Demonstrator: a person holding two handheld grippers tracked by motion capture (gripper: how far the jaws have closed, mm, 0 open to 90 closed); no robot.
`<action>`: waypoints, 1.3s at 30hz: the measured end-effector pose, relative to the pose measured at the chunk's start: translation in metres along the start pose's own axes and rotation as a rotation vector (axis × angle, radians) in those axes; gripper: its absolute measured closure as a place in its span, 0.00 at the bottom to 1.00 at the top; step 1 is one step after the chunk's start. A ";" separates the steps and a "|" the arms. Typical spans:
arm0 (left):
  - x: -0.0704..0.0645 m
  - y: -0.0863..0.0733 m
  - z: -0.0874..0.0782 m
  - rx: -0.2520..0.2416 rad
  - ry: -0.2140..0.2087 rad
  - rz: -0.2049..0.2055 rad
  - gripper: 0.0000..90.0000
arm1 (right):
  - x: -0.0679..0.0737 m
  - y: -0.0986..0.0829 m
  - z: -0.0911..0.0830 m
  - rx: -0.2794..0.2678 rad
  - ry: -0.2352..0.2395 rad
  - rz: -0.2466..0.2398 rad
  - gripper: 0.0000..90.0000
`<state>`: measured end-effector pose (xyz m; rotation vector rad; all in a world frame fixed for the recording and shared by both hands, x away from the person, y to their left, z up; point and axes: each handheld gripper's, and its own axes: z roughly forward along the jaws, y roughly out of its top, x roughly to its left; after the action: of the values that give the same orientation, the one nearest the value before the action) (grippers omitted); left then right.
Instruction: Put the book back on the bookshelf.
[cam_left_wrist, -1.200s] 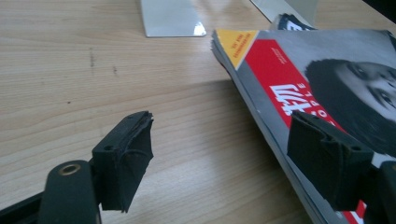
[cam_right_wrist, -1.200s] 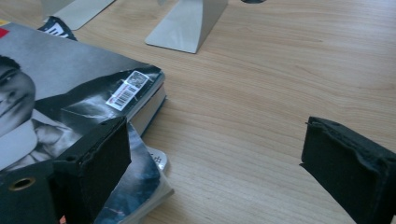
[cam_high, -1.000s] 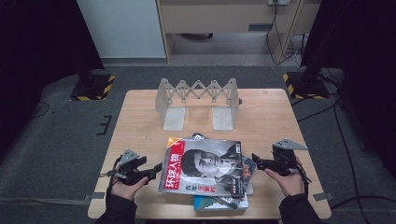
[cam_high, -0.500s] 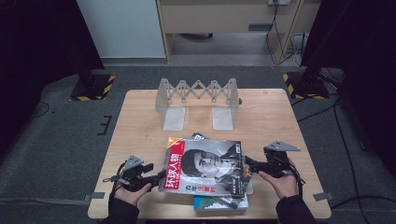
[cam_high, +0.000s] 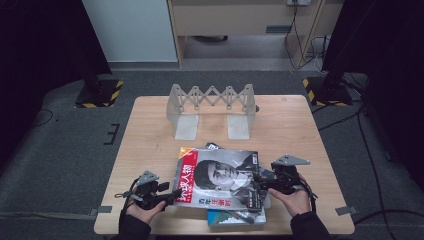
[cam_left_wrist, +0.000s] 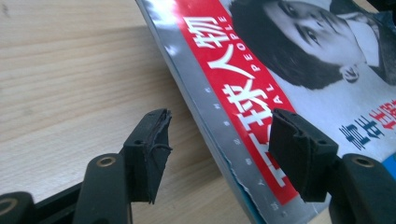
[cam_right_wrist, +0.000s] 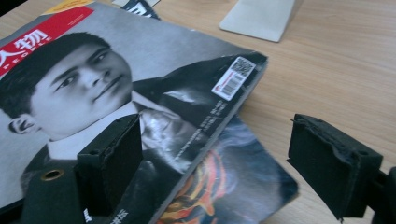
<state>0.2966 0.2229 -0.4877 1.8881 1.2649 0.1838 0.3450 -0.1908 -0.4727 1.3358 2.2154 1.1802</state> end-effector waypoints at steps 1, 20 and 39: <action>-0.001 0.000 0.000 0.001 -0.004 -0.004 0.41 | 0.001 -0.001 0.001 0.007 0.002 -0.002 0.20; 0.000 -0.004 0.013 0.061 -0.144 -0.090 0.34 | 0.012 -0.009 0.015 0.028 0.042 -0.020 0.22; -0.003 0.009 -0.007 -0.073 -0.254 -0.138 0.57 | 0.013 -0.012 0.018 0.018 0.039 -0.036 0.22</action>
<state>0.2978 0.2226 -0.4761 1.6947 1.1911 -0.0801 0.3418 -0.1738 -0.4915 1.2845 2.2726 1.1866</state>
